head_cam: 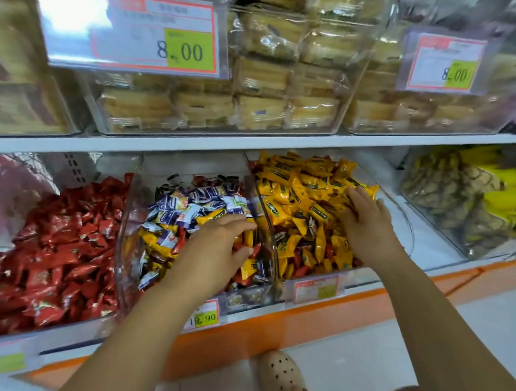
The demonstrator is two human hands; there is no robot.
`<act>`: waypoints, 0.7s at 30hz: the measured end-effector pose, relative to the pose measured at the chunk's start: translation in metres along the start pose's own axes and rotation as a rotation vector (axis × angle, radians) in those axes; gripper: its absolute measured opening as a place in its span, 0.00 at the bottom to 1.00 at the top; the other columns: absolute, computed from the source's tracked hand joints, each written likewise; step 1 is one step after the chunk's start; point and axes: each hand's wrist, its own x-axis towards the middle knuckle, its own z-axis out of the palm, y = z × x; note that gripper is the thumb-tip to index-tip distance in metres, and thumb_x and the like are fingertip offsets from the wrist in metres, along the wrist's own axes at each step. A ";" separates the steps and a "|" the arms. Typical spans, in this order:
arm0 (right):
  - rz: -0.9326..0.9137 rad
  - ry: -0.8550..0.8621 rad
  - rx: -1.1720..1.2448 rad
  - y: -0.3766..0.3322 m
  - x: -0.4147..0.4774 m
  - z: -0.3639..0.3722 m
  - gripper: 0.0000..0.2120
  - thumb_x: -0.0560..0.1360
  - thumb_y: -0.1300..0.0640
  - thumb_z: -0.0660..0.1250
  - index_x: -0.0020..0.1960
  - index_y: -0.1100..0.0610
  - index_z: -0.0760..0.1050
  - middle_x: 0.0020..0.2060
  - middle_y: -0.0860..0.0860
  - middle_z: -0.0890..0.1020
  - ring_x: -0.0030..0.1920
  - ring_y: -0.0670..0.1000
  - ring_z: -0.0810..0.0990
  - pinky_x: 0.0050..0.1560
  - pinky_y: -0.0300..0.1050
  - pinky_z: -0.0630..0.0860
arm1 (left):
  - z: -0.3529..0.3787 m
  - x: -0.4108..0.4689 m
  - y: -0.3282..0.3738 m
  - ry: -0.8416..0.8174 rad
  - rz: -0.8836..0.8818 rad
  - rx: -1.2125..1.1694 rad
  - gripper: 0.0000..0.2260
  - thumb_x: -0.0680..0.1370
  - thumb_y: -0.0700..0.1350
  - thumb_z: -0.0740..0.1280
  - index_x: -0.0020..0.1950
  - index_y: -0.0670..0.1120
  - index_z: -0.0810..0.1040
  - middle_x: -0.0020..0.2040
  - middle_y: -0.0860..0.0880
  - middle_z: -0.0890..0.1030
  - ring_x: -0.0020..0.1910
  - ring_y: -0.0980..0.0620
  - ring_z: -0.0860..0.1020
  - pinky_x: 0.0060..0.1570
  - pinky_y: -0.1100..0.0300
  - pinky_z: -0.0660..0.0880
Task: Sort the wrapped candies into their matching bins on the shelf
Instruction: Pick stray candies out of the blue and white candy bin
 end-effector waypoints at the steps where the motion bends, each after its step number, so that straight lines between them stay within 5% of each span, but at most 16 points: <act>1: -0.018 0.068 -0.013 -0.003 -0.002 -0.005 0.22 0.82 0.54 0.54 0.75 0.55 0.62 0.75 0.53 0.61 0.76 0.57 0.54 0.76 0.55 0.47 | -0.004 0.000 0.000 0.008 -0.009 -0.013 0.19 0.79 0.50 0.65 0.70 0.57 0.70 0.73 0.58 0.64 0.71 0.56 0.64 0.68 0.63 0.60; 3: -0.080 0.183 0.065 -0.020 -0.011 -0.017 0.19 0.81 0.57 0.56 0.71 0.56 0.68 0.71 0.54 0.69 0.72 0.57 0.64 0.74 0.52 0.57 | -0.015 -0.002 -0.001 0.042 -0.028 -0.023 0.18 0.78 0.49 0.66 0.68 0.57 0.72 0.71 0.57 0.68 0.67 0.55 0.69 0.65 0.64 0.63; 6: -0.205 0.123 0.264 -0.068 -0.035 -0.026 0.15 0.81 0.58 0.58 0.64 0.50 0.75 0.57 0.47 0.79 0.54 0.48 0.78 0.53 0.31 0.72 | -0.035 -0.012 -0.012 0.111 -0.085 -0.043 0.16 0.77 0.46 0.68 0.64 0.56 0.76 0.60 0.55 0.78 0.56 0.57 0.76 0.56 0.66 0.70; 8: -0.283 -0.098 0.344 -0.099 -0.050 -0.021 0.14 0.81 0.59 0.59 0.62 0.48 0.76 0.50 0.43 0.81 0.48 0.44 0.80 0.47 0.29 0.75 | -0.045 -0.022 -0.025 0.138 -0.133 -0.065 0.14 0.77 0.43 0.69 0.62 0.54 0.78 0.54 0.56 0.80 0.48 0.61 0.77 0.47 0.74 0.71; 10: -0.313 -0.334 0.305 -0.121 -0.058 -0.006 0.16 0.81 0.61 0.58 0.64 0.48 0.74 0.54 0.45 0.81 0.52 0.43 0.79 0.49 0.29 0.74 | -0.047 -0.032 -0.035 0.123 -0.175 -0.070 0.13 0.76 0.41 0.69 0.60 0.52 0.80 0.51 0.55 0.80 0.46 0.61 0.78 0.46 0.75 0.71; 14: -0.316 -0.507 -0.094 -0.148 -0.051 0.034 0.27 0.77 0.69 0.59 0.74 0.54 0.61 0.51 0.52 0.75 0.39 0.45 0.72 0.31 0.30 0.66 | -0.038 -0.041 -0.040 0.080 -0.172 -0.011 0.10 0.77 0.44 0.69 0.57 0.52 0.80 0.48 0.55 0.79 0.46 0.59 0.77 0.43 0.75 0.69; 16: -0.267 -0.519 -0.195 -0.159 -0.049 0.049 0.30 0.76 0.69 0.60 0.75 0.57 0.57 0.63 0.59 0.70 0.56 0.53 0.73 0.50 0.38 0.74 | -0.031 -0.040 -0.039 0.065 -0.137 0.064 0.06 0.76 0.48 0.69 0.53 0.54 0.81 0.46 0.57 0.78 0.46 0.57 0.77 0.45 0.67 0.73; 18: -0.240 -0.523 -0.300 -0.165 -0.048 0.059 0.29 0.78 0.66 0.59 0.75 0.57 0.55 0.69 0.62 0.64 0.68 0.61 0.64 0.67 0.51 0.65 | -0.026 -0.035 -0.041 0.022 -0.132 0.095 0.07 0.75 0.52 0.69 0.52 0.57 0.80 0.49 0.56 0.77 0.48 0.54 0.76 0.48 0.58 0.75; 21: -0.262 -0.487 -0.335 -0.165 -0.042 0.064 0.25 0.78 0.63 0.60 0.73 0.55 0.59 0.66 0.61 0.67 0.67 0.61 0.63 0.67 0.51 0.62 | -0.022 -0.024 -0.047 0.036 -0.163 0.030 0.13 0.75 0.52 0.70 0.58 0.54 0.78 0.55 0.51 0.74 0.52 0.51 0.76 0.51 0.56 0.75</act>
